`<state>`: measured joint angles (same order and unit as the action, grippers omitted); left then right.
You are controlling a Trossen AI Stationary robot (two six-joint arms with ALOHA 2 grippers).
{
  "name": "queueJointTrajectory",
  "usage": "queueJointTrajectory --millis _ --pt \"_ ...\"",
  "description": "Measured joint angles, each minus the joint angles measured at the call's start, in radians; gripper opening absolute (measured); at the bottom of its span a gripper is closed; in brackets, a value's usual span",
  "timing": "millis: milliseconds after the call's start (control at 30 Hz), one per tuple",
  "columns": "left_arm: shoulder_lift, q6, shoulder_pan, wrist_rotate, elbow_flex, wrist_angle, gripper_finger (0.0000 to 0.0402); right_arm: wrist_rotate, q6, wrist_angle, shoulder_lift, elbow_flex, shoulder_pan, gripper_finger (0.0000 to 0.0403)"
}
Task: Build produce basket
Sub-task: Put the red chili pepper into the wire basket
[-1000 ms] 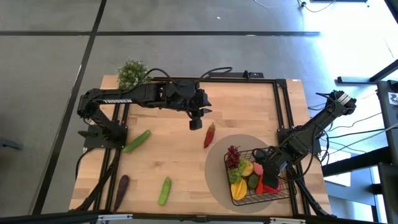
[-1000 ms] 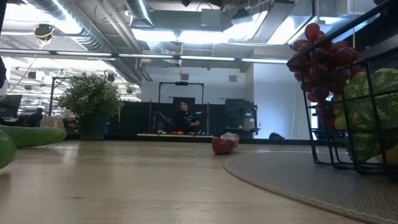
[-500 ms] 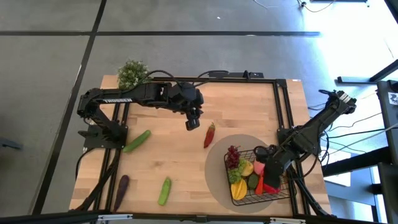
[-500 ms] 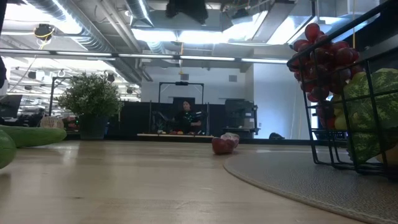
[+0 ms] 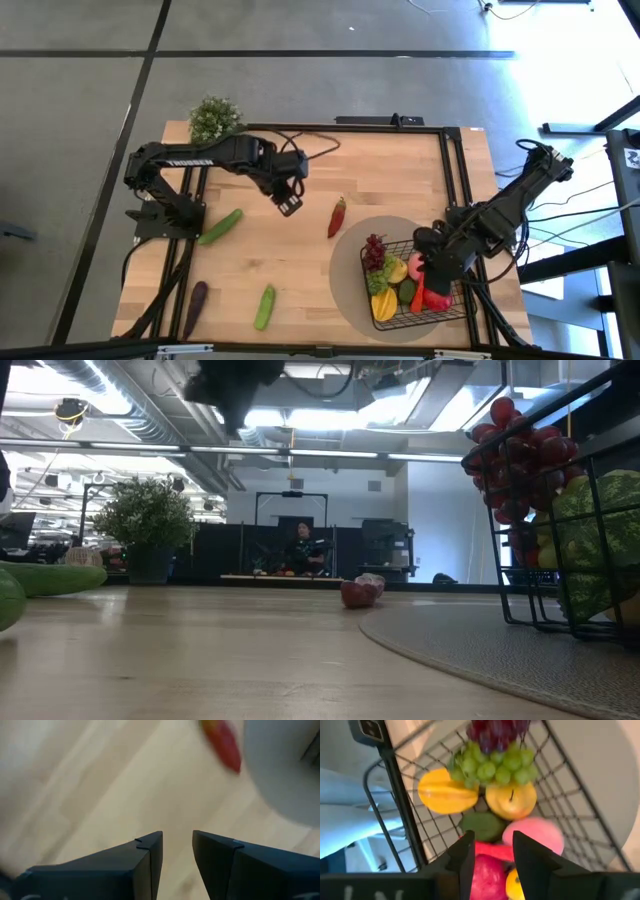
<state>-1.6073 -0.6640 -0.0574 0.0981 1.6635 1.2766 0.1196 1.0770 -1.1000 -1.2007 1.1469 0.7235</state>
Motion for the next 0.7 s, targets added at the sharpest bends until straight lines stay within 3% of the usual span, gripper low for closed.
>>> queueJointTrajectory --millis 267,500,700 --pt "0.0 -0.122 0.025 -0.075 -0.07 0.152 0.0094 0.182 -0.115 -0.067 0.0 0.117 0.0 0.0123" --pt "0.0 -0.181 0.04 -0.119 -0.231 0.19 0.0094 0.3 -0.191 -0.142 0.0 0.22 0.0 0.0123" --pt "0.0 -0.198 0.029 -0.135 -0.385 0.187 0.0094 0.462 -0.302 -0.154 0.014 0.26 -0.012 0.0123"
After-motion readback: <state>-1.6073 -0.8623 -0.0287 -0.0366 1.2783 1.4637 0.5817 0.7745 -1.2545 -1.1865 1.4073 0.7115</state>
